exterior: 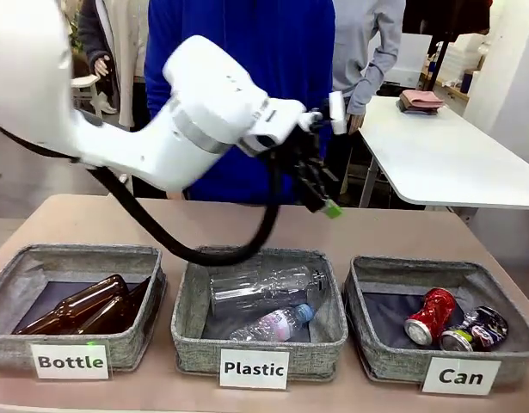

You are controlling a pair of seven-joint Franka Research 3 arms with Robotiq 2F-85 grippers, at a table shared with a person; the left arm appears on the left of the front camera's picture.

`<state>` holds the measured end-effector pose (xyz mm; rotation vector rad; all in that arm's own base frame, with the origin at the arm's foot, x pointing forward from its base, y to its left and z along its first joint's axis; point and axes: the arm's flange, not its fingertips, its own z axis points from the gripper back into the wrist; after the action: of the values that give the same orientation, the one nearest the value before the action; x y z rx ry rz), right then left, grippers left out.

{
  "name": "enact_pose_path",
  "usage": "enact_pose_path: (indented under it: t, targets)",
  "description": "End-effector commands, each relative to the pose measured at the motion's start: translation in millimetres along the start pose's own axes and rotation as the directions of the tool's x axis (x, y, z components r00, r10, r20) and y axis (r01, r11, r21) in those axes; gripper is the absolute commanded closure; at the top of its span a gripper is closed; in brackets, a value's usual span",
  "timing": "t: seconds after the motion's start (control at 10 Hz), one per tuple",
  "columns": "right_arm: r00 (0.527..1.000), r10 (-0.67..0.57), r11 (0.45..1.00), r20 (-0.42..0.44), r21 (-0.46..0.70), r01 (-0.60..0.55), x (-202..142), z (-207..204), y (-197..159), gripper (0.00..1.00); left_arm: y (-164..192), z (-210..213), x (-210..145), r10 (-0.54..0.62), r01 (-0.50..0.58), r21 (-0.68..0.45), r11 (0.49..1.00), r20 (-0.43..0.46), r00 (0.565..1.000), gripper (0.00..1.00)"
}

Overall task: Sort the can waste into the basket.
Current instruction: Pick up the can waste from the table and place it in the right Fabric basket.

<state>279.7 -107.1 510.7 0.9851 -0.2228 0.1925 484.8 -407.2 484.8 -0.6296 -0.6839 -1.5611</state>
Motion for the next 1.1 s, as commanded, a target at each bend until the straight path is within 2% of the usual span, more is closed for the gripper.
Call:
enact_pose_path:
  t: [0.0,0.2,0.3,0.4,0.5,0.6,0.7,0.9,1.0]
  targets:
    - [0.997,0.002,1.0,-0.081,-0.029,-0.005,49,-28,16,0.0,11,43,-19,0.133,-0.134,-0.033,0.99,-0.03,0.991,0.0]
    - [0.982,0.028,0.999,-0.184,-0.02,-0.033,86,-79,35,0.0,30,121,-78,0.312,-0.312,0.008,0.95,-0.011,0.95,0.0]
    - [0.978,0.04,0.999,-0.206,-0.013,-0.044,105,-98,38,0.0,37,159,-113,0.389,-0.389,0.08,0.918,0.022,0.921,0.0]
    - [0.981,0.028,0.999,-0.19,0.034,-0.022,118,-114,41,0.0,37,196,-149,0.485,-0.488,0.012,0.873,0.098,0.869,0.0]
    - [0.987,0.017,0.995,-0.162,0.096,-0.002,132,-123,37,0.0,33,227,-186,0.537,-0.541,-0.044,0.84,0.214,0.816,0.0]
    - [0.991,-0.019,0.994,-0.133,0.108,0.034,141,-129,34,0.0,24,254,-221,0.585,-0.584,-0.122,0.803,0.354,0.73,0.0]
    - [0.993,-0.06,0.991,-0.102,0.117,0.072,148,-130,25,0.0,10,273,-266,0.661,-0.635,-0.24,0.735,0.466,0.588,0.0]
    - [0.993,-0.102,0.958,-0.052,0.262,0.112,159,-127,13,0.0,-25,293,-328,0.793,-0.724,-0.388,0.571,0.491,0.361,0.0]
    - [0.992,-0.11,0.951,-0.062,0.284,0.123,161,-127,7,0.0,-44,299,-346,0.832,-0.735,-0.453,0.504,0.481,0.274,0.0]
